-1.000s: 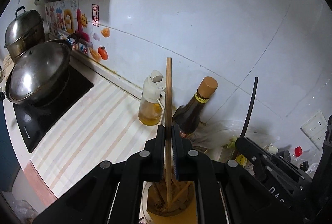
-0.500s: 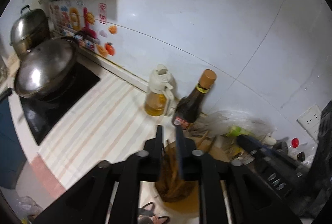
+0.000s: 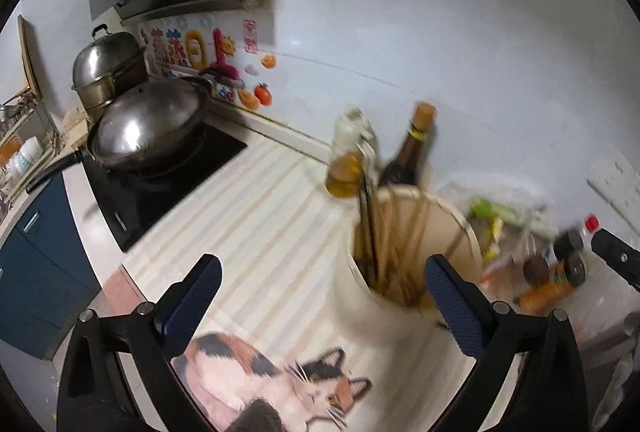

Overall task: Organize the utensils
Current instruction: 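Move both open tools back down toward the remaining chopsticks, then grasp the crosswise dark chopstick with the left tool while the right tool grasps a light chopstick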

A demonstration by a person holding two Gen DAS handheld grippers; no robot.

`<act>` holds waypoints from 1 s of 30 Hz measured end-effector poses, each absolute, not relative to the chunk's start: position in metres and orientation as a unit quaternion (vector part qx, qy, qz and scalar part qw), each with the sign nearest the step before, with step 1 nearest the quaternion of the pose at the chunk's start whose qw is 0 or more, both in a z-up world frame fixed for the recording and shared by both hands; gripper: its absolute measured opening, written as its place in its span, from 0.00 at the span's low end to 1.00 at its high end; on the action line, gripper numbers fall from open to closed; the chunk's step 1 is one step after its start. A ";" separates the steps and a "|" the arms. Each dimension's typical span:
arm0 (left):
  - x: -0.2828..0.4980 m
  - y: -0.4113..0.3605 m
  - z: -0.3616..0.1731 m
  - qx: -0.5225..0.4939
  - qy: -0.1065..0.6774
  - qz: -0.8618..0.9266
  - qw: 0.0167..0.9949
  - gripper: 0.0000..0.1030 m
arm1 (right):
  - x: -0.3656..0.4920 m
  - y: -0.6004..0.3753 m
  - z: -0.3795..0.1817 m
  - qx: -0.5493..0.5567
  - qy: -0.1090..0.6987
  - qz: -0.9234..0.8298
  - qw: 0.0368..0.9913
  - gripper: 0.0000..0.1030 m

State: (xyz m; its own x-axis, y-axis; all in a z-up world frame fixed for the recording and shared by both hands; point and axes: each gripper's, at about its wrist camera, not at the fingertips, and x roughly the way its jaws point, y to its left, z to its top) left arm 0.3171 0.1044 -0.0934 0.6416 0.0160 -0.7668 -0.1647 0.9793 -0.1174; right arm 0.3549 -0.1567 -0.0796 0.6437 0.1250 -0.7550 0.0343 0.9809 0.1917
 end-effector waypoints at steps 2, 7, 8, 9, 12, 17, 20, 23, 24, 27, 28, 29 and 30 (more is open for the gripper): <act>0.306 0.087 -0.106 -0.081 0.434 0.035 0.896 1.00 | 0.332 -0.181 -0.093 0.101 0.432 -0.002 0.896 0.96; 0.296 0.028 -0.148 -0.008 0.473 0.003 0.881 1.00 | 0.281 -0.240 -0.145 0.128 0.488 -0.065 0.861 0.96; 0.294 0.014 -0.157 0.013 0.479 -0.005 0.877 1.00 | 0.270 -0.255 -0.162 0.136 0.506 -0.080 0.848 0.96; 0.292 -0.003 -0.167 0.041 0.484 -0.013 0.874 1.00 | 0.262 -0.266 -0.176 0.143 0.522 -0.091 0.836 0.96; 0.290 -0.059 -0.200 0.144 0.491 -0.047 0.858 1.00 | 0.237 -0.298 -0.219 0.167 0.563 -0.119 0.801 0.77; 0.290 -0.127 -0.237 0.292 0.465 -0.103 0.830 1.00 | 0.212 -0.325 -0.277 0.187 0.613 -0.143 0.755 0.62; 0.295 -0.162 -0.256 0.374 0.437 -0.129 0.807 1.00 | 0.204 -0.328 -0.304 0.195 0.630 -0.145 0.737 0.58; 0.303 -0.184 -0.269 0.428 0.419 -0.151 0.786 1.00 | 0.198 -0.332 -0.325 0.203 0.642 -0.157 0.722 0.56; 0.307 -0.190 -0.271 0.443 0.414 -0.155 0.780 1.00 | 0.197 -0.334 -0.329 0.207 0.644 -0.158 0.719 0.54; 0.313 -0.209 -0.277 0.483 0.398 -0.180 0.759 0.99 | 0.195 -0.332 -0.333 0.196 0.647 -0.162 0.719 0.47; 0.314 -0.213 -0.279 0.494 0.394 -0.187 0.753 0.99 | 0.196 -0.332 -0.333 0.191 0.647 -0.166 0.720 0.38; 0.315 -0.220 -0.282 0.506 0.388 -0.197 0.745 0.98 | 0.197 -0.330 -0.333 0.176 0.651 -0.172 0.718 0.34; 0.316 -0.224 -0.283 0.513 0.384 -0.202 0.741 0.98 | 0.198 -0.330 -0.332 0.172 0.651 -0.173 0.718 0.20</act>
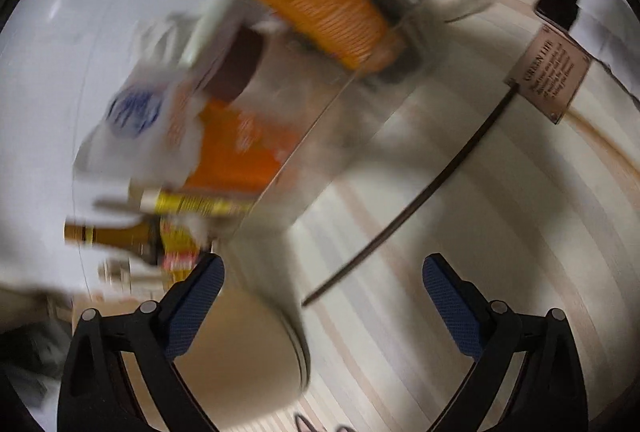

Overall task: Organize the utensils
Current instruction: 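Grasp the crosswise dark chopstick with the left tool while the right tool grasps a light chopstick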

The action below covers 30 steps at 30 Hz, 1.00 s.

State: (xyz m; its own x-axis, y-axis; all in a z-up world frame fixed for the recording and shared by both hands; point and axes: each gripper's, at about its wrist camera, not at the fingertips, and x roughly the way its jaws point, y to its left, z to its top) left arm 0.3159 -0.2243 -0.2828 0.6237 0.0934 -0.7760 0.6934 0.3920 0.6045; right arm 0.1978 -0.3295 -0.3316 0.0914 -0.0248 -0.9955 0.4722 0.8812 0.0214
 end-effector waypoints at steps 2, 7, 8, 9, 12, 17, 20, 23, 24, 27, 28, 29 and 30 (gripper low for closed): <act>0.316 -0.235 -0.290 0.534 0.374 -0.223 0.725 0.98 | 0.195 -0.332 -0.332 0.166 0.652 -0.183 0.717 0.08; 0.317 -0.246 -0.298 0.563 0.367 -0.252 0.696 0.97 | 0.180 -0.346 -0.330 0.186 0.650 -0.213 0.705 0.07; 0.318 -0.248 -0.300 0.565 0.368 -0.258 0.692 0.91 | 0.177 -0.349 -0.330 0.192 0.650 -0.218 0.702 0.07; 0.319 -0.248 -0.300 0.565 0.370 -0.262 0.689 0.86 | 0.174 -0.352 -0.329 0.196 0.651 -0.218 0.701 0.07; 0.321 -0.251 -0.306 0.565 0.388 -0.282 0.672 0.75 | 0.167 -0.360 -0.329 0.214 0.651 -0.216 0.695 0.08; 0.336 -0.260 -0.310 0.542 0.429 -0.319 0.649 0.60 | 0.167 -0.372 -0.332 0.231 0.651 -0.216 0.690 0.08; 0.342 -0.263 -0.308 0.535 0.436 -0.334 0.642 0.59 | 0.169 -0.375 -0.334 0.240 0.650 -0.214 0.688 0.08; 0.347 -0.264 -0.304 0.534 0.438 -0.346 0.635 0.59 | 0.170 -0.374 -0.331 0.244 0.651 -0.215 0.686 0.08; 0.348 -0.264 -0.304 0.532 0.440 -0.352 0.632 0.59 | 0.167 -0.376 -0.332 0.244 0.651 -0.215 0.686 0.08; 0.356 -0.261 -0.301 0.500 0.476 -0.387 0.611 0.29 | 0.164 -0.385 -0.335 0.247 0.651 -0.215 0.684 0.08; 0.365 -0.258 -0.300 0.487 0.491 -0.399 0.603 0.14 | 0.164 -0.385 -0.334 0.250 0.651 -0.215 0.684 0.08; 0.366 -0.257 -0.301 0.479 0.497 -0.403 0.602 0.07 | 0.166 -0.386 -0.333 0.251 0.651 -0.214 0.683 0.08; 0.367 -0.257 -0.300 0.473 0.501 -0.402 0.603 0.07 | 0.166 -0.390 -0.334 0.252 0.651 -0.214 0.683 0.08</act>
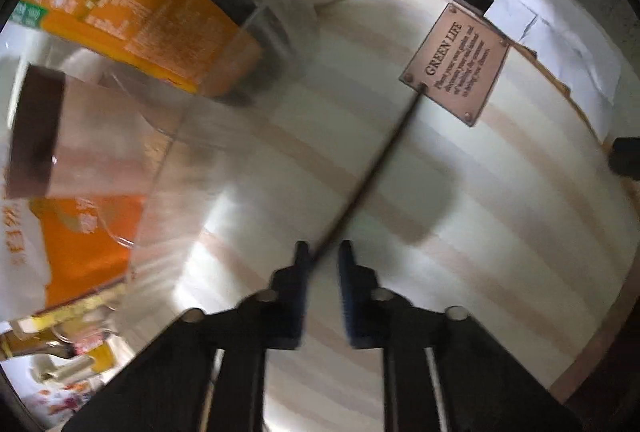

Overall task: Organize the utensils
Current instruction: 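Grasp the crosswise dark chopstick with the left tool while the right tool grasps a light chopstick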

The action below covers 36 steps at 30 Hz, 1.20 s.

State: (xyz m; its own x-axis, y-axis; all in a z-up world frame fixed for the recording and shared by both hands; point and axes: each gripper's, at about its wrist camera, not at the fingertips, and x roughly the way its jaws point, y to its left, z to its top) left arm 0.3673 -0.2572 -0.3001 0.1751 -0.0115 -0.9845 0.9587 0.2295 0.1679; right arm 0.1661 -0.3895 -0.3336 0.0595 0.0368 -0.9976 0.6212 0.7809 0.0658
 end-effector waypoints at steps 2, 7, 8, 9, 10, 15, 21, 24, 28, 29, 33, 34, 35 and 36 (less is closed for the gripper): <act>0.371 -0.255 -0.301 0.465 0.504 -0.399 0.608 0.07 | 0.168 -0.391 -0.334 0.254 0.652 -0.213 0.682 0.08; 0.376 -0.243 -0.294 0.417 0.530 -0.383 0.631 0.02 | 0.165 -0.392 -0.333 0.255 0.650 -0.210 0.684 0.08; 0.377 -0.240 -0.294 0.399 0.545 -0.382 0.631 0.01 | 0.165 -0.392 -0.334 0.257 0.650 -0.210 0.683 0.08; 0.376 -0.236 -0.295 0.380 0.564 -0.380 0.627 0.01 | 0.162 -0.390 -0.338 0.258 0.650 -0.210 0.683 0.08; 0.373 -0.231 -0.298 0.373 0.573 -0.374 0.626 0.01 | 0.161 -0.389 -0.338 0.258 0.651 -0.210 0.683 0.08; 0.348 -0.213 -0.292 0.370 0.561 -0.374 0.639 0.06 | 0.159 -0.385 -0.336 0.260 0.649 -0.204 0.685 0.08; 0.364 -0.228 -0.274 0.426 0.500 -0.361 0.662 0.41 | 0.155 -0.382 -0.337 0.267 0.649 -0.200 0.684 0.08; 0.376 -0.239 -0.287 0.467 0.486 -0.367 0.641 0.55 | 0.152 -0.384 -0.339 0.269 0.649 -0.199 0.684 0.08; 0.391 -0.246 -0.295 0.463 0.498 -0.384 0.624 0.51 | 0.152 -0.389 -0.338 0.280 0.646 -0.199 0.682 0.08; 0.394 -0.247 -0.296 0.455 0.510 -0.395 0.614 0.38 | 0.152 -0.390 -0.337 0.282 0.644 -0.200 0.682 0.08; 0.394 -0.249 -0.297 0.434 0.534 -0.421 0.591 0.08 | 0.149 -0.395 -0.339 0.287 0.643 -0.200 0.681 0.08; 0.395 -0.250 -0.298 0.431 0.535 -0.416 0.596 0.08 | 0.149 -0.395 -0.339 0.286 0.644 -0.200 0.681 0.08; 0.386 -0.250 -0.298 0.426 0.537 -0.413 0.599 0.08 | 0.149 -0.395 -0.338 0.286 0.644 -0.199 0.681 0.08; 0.387 -0.250 -0.298 0.417 0.542 -0.408 0.605 0.08 | 0.149 -0.395 -0.338 0.285 0.644 -0.199 0.681 0.08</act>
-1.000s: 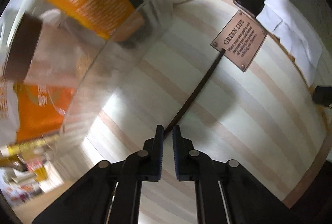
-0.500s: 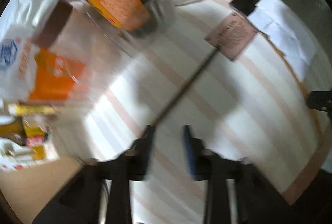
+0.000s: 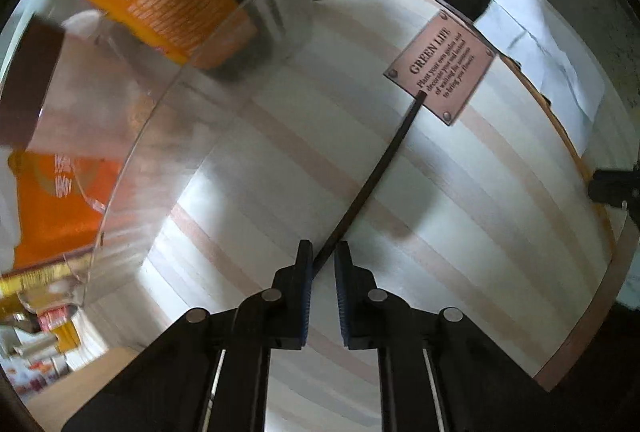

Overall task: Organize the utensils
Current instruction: 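Grasp the crosswise dark chopstick with the left tool while the right tool grasps a light chopstick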

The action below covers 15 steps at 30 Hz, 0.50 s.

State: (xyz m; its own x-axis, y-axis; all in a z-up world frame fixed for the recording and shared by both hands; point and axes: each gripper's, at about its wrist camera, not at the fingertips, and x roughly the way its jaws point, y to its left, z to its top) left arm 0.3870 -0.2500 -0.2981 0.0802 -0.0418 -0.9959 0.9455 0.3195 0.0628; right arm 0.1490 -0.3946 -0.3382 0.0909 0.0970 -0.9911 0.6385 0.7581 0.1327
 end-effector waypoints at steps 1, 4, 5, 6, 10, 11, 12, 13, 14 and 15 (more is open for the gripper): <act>0.383 -0.248 -0.300 0.406 0.548 -0.405 0.609 0.06 | 0.149 -0.394 -0.338 0.285 0.645 -0.197 0.681 0.08; 0.379 -0.231 -0.299 0.367 0.574 -0.393 0.618 0.02 | 0.150 -0.396 -0.337 0.286 0.645 -0.194 0.681 0.08; 0.379 -0.217 -0.299 0.358 0.581 -0.392 0.617 0.02 | 0.151 -0.397 -0.336 0.287 0.645 -0.193 0.681 0.08; 0.373 -0.214 -0.301 0.346 0.590 -0.391 0.616 0.02 | 0.151 -0.397 -0.335 0.288 0.645 -0.192 0.681 0.08; 0.343 -0.196 -0.304 0.317 0.609 -0.397 0.609 0.02 | 0.150 -0.400 -0.334 0.288 0.646 -0.188 0.682 0.08; 0.337 -0.191 -0.305 0.303 0.617 -0.395 0.609 0.02 | 0.150 -0.400 -0.333 0.286 0.647 -0.187 0.682 0.08; 0.330 -0.190 -0.308 0.296 0.622 -0.394 0.609 0.02 | 0.150 -0.401 -0.333 0.286 0.647 -0.187 0.682 0.08; 0.326 -0.184 -0.310 0.288 0.624 -0.387 0.614 0.02 | 0.150 -0.402 -0.333 0.284 0.647 -0.187 0.682 0.08; 0.321 -0.178 -0.311 0.283 0.626 -0.380 0.619 0.02 | 0.149 -0.403 -0.333 0.283 0.648 -0.186 0.682 0.08; 0.319 -0.173 -0.313 0.270 0.634 -0.378 0.618 0.02 | 0.149 -0.402 -0.334 0.282 0.649 -0.186 0.682 0.08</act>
